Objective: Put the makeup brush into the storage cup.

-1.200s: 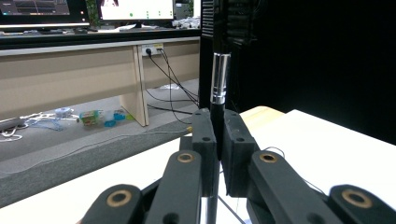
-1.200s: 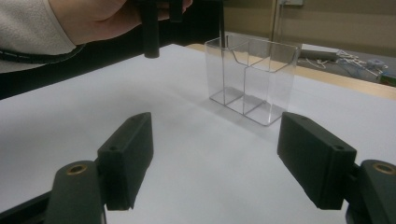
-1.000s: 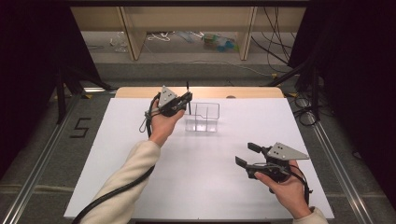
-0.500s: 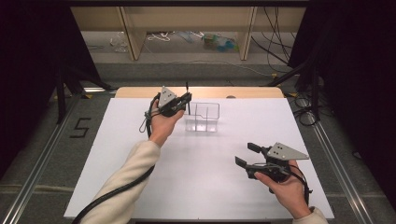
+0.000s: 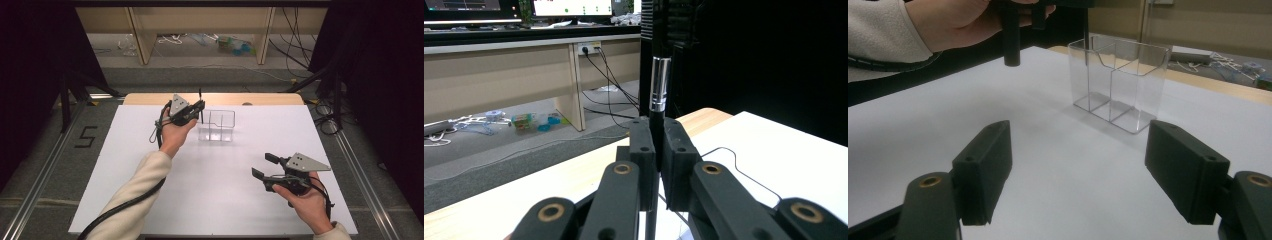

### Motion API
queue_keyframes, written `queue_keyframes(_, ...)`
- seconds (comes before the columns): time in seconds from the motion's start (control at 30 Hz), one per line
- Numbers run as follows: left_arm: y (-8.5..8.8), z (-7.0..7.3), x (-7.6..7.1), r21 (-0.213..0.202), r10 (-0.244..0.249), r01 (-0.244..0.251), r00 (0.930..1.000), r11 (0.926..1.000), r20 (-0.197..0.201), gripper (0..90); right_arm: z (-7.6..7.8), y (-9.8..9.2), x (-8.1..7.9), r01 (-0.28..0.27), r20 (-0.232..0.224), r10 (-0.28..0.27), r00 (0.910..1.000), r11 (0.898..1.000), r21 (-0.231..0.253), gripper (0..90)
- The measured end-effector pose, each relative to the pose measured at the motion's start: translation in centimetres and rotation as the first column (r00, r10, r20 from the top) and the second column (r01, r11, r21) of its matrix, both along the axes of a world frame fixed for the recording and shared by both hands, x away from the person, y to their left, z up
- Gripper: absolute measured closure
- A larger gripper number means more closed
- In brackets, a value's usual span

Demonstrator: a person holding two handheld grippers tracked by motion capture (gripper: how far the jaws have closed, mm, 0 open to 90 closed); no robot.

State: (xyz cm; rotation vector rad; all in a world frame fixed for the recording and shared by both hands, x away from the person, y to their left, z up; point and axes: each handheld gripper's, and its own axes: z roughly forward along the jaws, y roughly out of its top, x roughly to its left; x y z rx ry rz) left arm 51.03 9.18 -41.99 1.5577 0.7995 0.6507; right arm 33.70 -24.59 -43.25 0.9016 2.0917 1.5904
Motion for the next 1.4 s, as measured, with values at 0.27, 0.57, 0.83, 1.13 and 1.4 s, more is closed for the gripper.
queue_keyframes(0.27, -0.1, -0.2, 0.0, 0.002, -0.002, 0.002, 1.0, 1.0, -0.004, 84.9, 0.0, 0.0, 0.0, -0.002, -0.014, 0.002, 0.9999, 1.0, 0.002, 28.1)
queue_keyframes(0.57, -0.1, -0.5, 0.1, -0.002, -0.002, 0.002, 1.0, 1.0, -0.007, 84.9, 0.0, 0.0, 0.0, -0.002, -0.012, 0.002, 0.9999, 1.0, 0.001, 28.1)
queue_keyframes(0.83, -0.2, -0.7, 0.1, 0.002, 0.0, 0.0, 1.0, 1.0, -0.007, 84.8, -0.1, 0.1, 0.0, -0.007, -0.016, 0.007, 0.9998, 1.0, 0.01, 28.1)
queue_keyframes(1.13, -0.1, -1.2, 0.1, 0.001, -0.004, 0.004, 0.9997, 1.0, -0.022, 84.8, -0.1, 0.1, 0.0, -0.011, -0.022, 0.011, 0.9997, 1.0, 0.004, 28.0)
queue_keyframes(1.4, -0.1, -1.1, 0.1, -0.003, 0.0, 0.0, 0.9998, 1.0, -0.019, 84.8, -0.1, 0.1, 0.0, -0.009, -0.027, 0.009, 0.9996, 1.0, -0.008, 28.0)
